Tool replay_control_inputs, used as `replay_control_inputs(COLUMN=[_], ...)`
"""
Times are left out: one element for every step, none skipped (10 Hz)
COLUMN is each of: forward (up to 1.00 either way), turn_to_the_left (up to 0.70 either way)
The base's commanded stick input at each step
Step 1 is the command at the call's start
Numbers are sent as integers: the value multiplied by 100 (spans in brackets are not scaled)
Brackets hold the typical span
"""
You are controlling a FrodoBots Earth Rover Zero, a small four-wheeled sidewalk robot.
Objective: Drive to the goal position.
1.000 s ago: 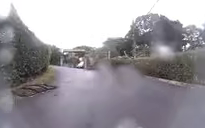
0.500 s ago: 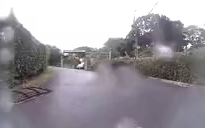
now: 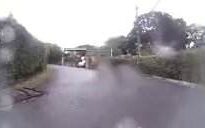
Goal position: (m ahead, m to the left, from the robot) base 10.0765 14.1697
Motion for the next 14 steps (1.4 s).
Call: replay_control_inputs(forward=[70,70,70,70,70,70,70,70,70,70,70,70,70,70], turn_to_the_left=[0,0,0,0,0,0,0,0,0,0,0,0,0,0])
